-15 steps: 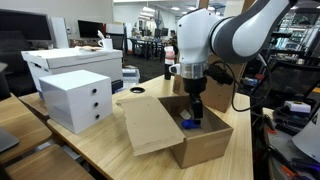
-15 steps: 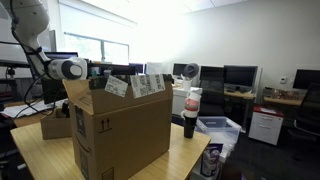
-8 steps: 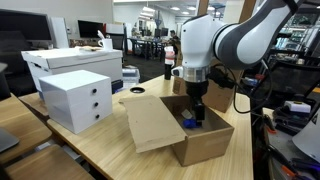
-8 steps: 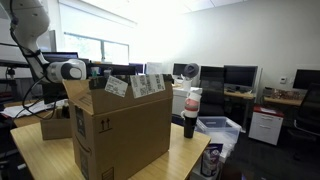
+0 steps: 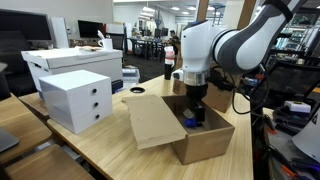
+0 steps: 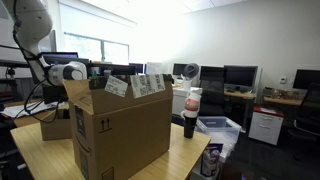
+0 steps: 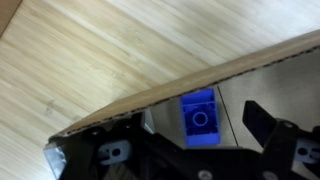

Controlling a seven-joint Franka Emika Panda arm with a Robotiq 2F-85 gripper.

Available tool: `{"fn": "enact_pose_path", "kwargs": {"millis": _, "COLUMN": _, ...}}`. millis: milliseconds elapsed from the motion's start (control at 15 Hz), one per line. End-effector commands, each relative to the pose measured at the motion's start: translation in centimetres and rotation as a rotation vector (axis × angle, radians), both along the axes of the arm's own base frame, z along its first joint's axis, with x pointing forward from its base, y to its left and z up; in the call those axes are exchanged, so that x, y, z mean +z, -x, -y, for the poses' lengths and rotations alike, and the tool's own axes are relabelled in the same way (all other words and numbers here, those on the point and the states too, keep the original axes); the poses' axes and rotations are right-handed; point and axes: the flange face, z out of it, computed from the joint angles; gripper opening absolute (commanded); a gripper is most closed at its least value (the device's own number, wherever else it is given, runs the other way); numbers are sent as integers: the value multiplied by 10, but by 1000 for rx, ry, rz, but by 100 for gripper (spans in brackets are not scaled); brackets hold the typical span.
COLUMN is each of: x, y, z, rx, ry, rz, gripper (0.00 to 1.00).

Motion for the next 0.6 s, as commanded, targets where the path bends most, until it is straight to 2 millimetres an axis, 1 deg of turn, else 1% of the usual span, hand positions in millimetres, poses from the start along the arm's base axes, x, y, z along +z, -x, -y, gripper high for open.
{"fn": "enact_pose_path", "kwargs": {"millis": 0, "x": -11, "y": 1, "z": 5, "rx": -7, "ry": 14, "rz": 16, "gripper": 100}}
{"fn": "enact_pose_path", "kwargs": {"millis": 267, "x": -16, "y": 1, "z": 5, "rx": -8, "ry": 17, "rz": 7, "gripper": 100}}
{"fn": "enact_pose_path", "kwargs": {"millis": 467, "x": -16, "y": 2, "z": 4, "rx": -6, "ry": 18, "rz": 9, "gripper": 100}}
{"fn": "enact_pose_path", "kwargs": {"millis": 533, "x": -16, "y": 2, "z": 4, "rx": -5, "ry": 19, "rz": 10, "gripper": 75}}
